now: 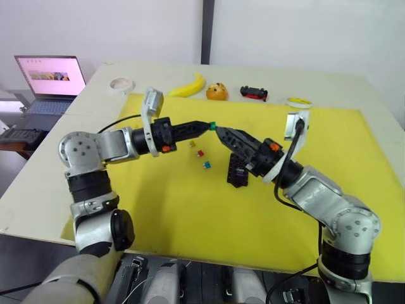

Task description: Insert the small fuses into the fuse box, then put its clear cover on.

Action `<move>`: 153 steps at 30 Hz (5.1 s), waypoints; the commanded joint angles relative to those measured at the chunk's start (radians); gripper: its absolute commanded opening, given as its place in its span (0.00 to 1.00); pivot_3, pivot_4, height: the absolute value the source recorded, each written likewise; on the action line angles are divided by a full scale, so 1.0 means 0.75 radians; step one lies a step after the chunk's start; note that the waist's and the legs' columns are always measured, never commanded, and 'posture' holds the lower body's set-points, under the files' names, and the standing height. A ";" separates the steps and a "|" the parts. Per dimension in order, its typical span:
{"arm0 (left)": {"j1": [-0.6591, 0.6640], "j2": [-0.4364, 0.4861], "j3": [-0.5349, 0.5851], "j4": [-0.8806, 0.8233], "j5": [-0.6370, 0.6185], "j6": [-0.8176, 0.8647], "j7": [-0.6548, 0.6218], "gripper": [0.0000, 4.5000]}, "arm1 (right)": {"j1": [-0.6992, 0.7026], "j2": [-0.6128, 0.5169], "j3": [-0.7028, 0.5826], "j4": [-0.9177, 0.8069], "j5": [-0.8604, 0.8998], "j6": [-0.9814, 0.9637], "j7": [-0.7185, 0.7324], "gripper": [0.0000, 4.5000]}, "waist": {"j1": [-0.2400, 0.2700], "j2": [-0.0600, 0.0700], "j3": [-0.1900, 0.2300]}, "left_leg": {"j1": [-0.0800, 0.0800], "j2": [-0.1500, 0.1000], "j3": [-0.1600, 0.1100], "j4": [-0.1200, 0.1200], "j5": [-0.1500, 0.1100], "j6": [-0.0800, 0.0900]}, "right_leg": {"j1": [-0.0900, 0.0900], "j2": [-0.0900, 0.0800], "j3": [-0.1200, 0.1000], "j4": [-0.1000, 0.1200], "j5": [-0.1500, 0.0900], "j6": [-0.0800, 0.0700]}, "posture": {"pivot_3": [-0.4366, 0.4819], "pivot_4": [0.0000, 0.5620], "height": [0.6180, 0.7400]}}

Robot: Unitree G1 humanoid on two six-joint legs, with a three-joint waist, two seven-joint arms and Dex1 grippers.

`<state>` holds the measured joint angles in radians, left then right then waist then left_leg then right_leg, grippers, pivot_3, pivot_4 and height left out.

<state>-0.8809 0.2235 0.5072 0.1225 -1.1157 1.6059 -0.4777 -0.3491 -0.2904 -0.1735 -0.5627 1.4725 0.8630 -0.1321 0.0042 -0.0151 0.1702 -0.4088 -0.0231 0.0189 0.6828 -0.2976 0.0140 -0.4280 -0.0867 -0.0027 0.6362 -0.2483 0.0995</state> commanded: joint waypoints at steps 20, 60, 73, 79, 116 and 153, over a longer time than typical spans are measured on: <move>0.158 -0.059 -0.113 -0.043 -0.881 -0.296 0.697 0.00 | 0.052 0.056 0.108 -0.083 -0.002 -0.262 -0.059 0.71 | 0.000 0.000 0.000 | 0.000 0.001 0.000 0.001 0.001 -0.001 | 0.000 0.001 0.001 0.000 0.000 0.000 | 0.48 0.27 1.00; 0.231 0.380 -0.506 -0.188 -0.820 -0.525 0.350 0.32 | 0.002 -0.115 0.068 -0.110 0.107 -0.235 0.126 0.00 | -0.003 0.000 0.000 | 0.001 0.001 0.001 0.001 -0.001 0.003 | 0.001 0.008 0.000 0.000 0.000 0.000 | 0.48 0.27 1.00; 0.081 0.783 -1.154 -0.256 0.659 -1.422 -0.921 0.99 | -0.100 -0.975 0.236 0.197 -0.744 -0.236 1.206 0.00 | 0.008 0.001 0.001 | 0.002 0.003 0.007 0.000 -0.005 0.010 | 0.005 0.010 0.001 -0.009 -0.003 -0.005 | 0.48 0.27 1.00; 0.064 0.539 -1.210 -0.028 0.945 -1.728 -0.938 0.99 | -0.199 -0.932 0.419 0.401 -1.195 -0.518 1.391 0.00 | 0.012 0.001 0.001 | 0.000 0.003 0.007 0.003 -0.005 0.011 | 0.004 0.008 0.001 -0.008 -0.001 -0.001 | 0.48 0.27 1.00; 0.003 0.204 -1.159 0.271 1.291 -1.969 -1.010 0.99 | -0.323 -0.713 0.463 0.738 -1.619 -0.780 1.700 0.00 | 0.010 0.000 0.002 | 0.000 0.003 0.006 0.004 -0.005 0.011 | 0.002 0.008 0.000 -0.005 0.000 0.001 | 0.48 0.27 1.00; 0.010 0.190 -1.155 0.257 1.302 -1.961 -1.031 0.99 | -0.301 -0.669 0.467 0.791 -1.660 -0.763 1.705 0.00 | 0.009 0.001 0.001 | 0.000 0.003 0.006 0.004 -0.005 0.010 | 0.002 0.008 0.000 -0.004 0.000 0.001 | 0.48 0.27 1.00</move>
<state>-0.8600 0.3703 -0.3776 0.3513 -0.1388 0.1304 -1.2476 -0.5687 -0.7998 0.2066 0.0345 0.2313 0.2975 1.1532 0.0113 -0.0147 0.1712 -0.4085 -0.0209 0.0237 0.6861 -0.3010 0.0216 -0.4261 -0.0804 -0.0025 0.6335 -0.2480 0.1005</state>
